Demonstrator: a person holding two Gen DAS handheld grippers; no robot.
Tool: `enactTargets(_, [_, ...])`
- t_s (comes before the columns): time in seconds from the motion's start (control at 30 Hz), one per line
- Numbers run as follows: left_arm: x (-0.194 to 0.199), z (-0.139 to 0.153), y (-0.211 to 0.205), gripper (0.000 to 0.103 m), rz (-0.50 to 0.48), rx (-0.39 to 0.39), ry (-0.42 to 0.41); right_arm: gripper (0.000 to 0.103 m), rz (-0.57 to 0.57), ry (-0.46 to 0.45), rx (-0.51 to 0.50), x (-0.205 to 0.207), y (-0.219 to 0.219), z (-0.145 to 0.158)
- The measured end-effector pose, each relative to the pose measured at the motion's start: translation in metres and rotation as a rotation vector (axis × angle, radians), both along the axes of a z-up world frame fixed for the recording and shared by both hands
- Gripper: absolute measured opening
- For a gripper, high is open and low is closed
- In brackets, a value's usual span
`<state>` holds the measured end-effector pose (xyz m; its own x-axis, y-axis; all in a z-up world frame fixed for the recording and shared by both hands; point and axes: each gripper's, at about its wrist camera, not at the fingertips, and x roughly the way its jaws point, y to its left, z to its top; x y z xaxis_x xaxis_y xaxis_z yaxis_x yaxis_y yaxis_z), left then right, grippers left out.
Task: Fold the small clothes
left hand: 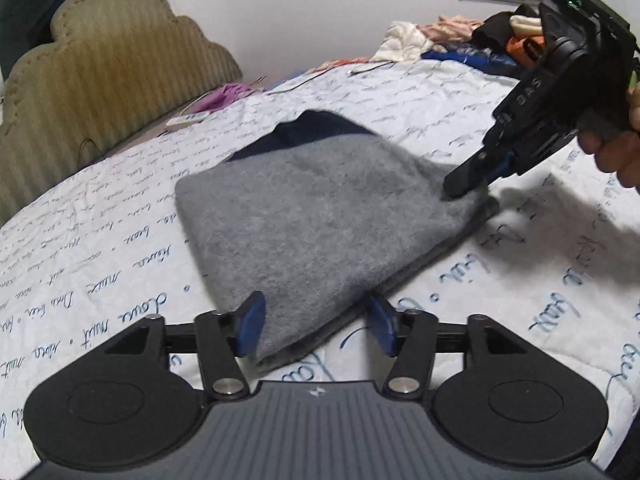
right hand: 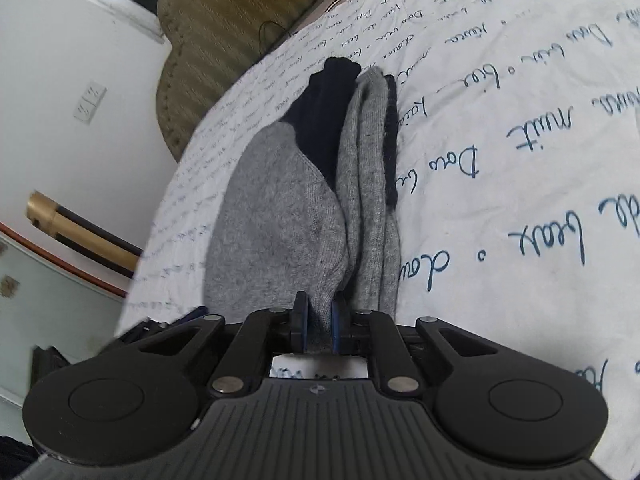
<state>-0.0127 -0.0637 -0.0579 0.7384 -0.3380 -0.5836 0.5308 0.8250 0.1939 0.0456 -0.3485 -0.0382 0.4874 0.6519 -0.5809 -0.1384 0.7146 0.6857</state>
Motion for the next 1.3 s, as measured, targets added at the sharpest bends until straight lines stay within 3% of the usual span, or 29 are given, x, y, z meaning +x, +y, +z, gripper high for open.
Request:
enactTargets(0.07, [0.002,0.001,0.001,0.057,0.020,-0.004,-0.010,0.012,0.007,-0.022,-0.014,-0.002,0.002,0.006])
enactTargets(0.1, [0.003,0.002,0.003,0.051,0.040,-0.007,-0.011,0.010,0.003,-0.034,-0.010,-0.005,0.000,0.009])
enactTargets(0.13, [0.005,0.003,0.007,0.033,0.060,-0.020,-0.010,0.010,-0.005,-0.041,-0.012,-0.006,-0.002,0.012])
enactTargets(0.2, [0.010,0.003,0.013,0.018,0.079,-0.033,0.015,0.009,-0.018,-0.043,-0.020,-0.010,-0.008,0.017])
enactTargets(0.3, [0.010,-0.009,0.012,0.015,0.067,0.017,0.022,0.007,-0.034,-0.004,-0.067,-0.010,-0.015,0.006])
enactTargets(0.37, [0.005,-0.015,0.009,0.015,0.055,0.048,-0.019,0.007,-0.040,0.032,-0.096,-0.009,-0.016,-0.011])
enactTargets(0.43, [0.001,-0.009,0.011,0.016,0.043,0.049,-0.021,0.011,-0.056,0.035,-0.043,-0.010,-0.019,-0.017])
enactTargets(0.5, [-0.002,0.006,0.024,0.019,0.029,-0.014,0.004,0.026,-0.071,0.020,0.006,-0.012,-0.024,-0.011])
enactTargets(0.53, [-0.002,0.015,0.033,0.029,0.026,-0.063,0.023,0.032,-0.076,0.008,0.027,-0.013,-0.028,-0.006])
enactTargets(0.57, [0.001,0.023,0.042,0.037,0.029,-0.117,0.039,0.045,-0.088,-0.011,0.048,-0.013,-0.033,0.001])
enactTargets(0.6, [0.006,0.030,0.052,0.061,0.048,-0.173,0.045,0.053,-0.108,-0.035,0.070,-0.011,-0.039,0.006])
enactTargets(0.63, [0.014,0.036,0.061,0.080,0.080,-0.229,0.042,0.055,-0.126,-0.053,0.095,-0.007,-0.045,0.012])
enactTargets(0.67, [0.024,0.040,0.068,0.082,0.119,-0.282,0.039,0.055,-0.142,-0.064,0.118,0.000,-0.051,0.015])
enactTargets(0.77, [0.074,0.042,0.085,0.081,0.226,-0.452,0.131,0.059,-0.157,-0.091,0.115,0.030,-0.055,0.023])
enactTargets(0.9, [0.158,0.003,0.106,0.080,0.363,-0.760,0.493,0.061,-0.153,-0.071,0.115,0.085,-0.048,0.011])
enactTargets(0.97, [0.184,-0.014,0.110,0.080,0.391,-0.871,0.588,0.061,-0.157,-0.031,0.133,0.110,-0.044,-0.001])
enactTargets(1.1, [0.211,-0.024,0.102,0.081,0.357,-0.948,0.639,0.061,-0.127,0.038,0.162,0.141,-0.030,-0.022])
enactTargets(1.23, [0.227,-0.031,0.085,0.079,0.342,-0.939,0.658,0.062,-0.069,0.052,0.189,0.153,-0.009,-0.033])
enactTargets(1.27, [0.230,-0.031,0.081,0.076,0.343,-0.932,0.651,0.061,-0.061,0.046,0.186,0.154,-0.005,-0.034])
enactTargets(1.3, [0.233,-0.031,0.079,0.057,0.348,-0.913,0.644,0.054,-0.058,0.042,0.183,0.155,-0.002,-0.034])
